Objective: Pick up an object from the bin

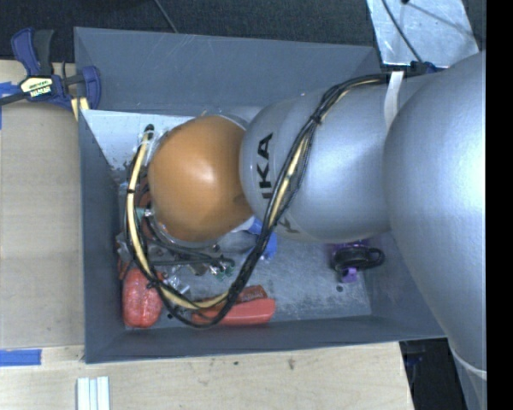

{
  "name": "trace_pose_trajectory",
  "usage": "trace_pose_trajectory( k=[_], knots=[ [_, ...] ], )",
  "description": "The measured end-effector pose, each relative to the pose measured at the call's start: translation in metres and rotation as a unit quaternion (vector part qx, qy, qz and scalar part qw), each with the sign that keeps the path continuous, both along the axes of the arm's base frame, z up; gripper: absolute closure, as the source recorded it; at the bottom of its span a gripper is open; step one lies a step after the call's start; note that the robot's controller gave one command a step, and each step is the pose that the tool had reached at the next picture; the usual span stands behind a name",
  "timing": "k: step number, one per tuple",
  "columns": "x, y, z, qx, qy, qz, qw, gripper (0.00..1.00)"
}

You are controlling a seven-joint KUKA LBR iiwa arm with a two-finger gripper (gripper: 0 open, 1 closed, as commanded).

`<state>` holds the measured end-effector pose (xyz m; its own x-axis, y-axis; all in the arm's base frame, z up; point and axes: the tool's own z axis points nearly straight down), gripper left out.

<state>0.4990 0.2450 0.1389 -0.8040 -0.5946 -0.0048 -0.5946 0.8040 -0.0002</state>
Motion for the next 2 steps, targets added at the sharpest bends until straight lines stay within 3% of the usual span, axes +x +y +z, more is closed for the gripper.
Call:
trace_pose_trajectory(
  k=[1,2],
  knots=[
    [0.0145,-0.0025,-0.0706,-0.003,0.0023,-0.033,0.9994,0.00],
    [0.0045,-0.0029,-0.0684,-0.001,0.0007,0.246,0.9692,1.00]
  ],
)
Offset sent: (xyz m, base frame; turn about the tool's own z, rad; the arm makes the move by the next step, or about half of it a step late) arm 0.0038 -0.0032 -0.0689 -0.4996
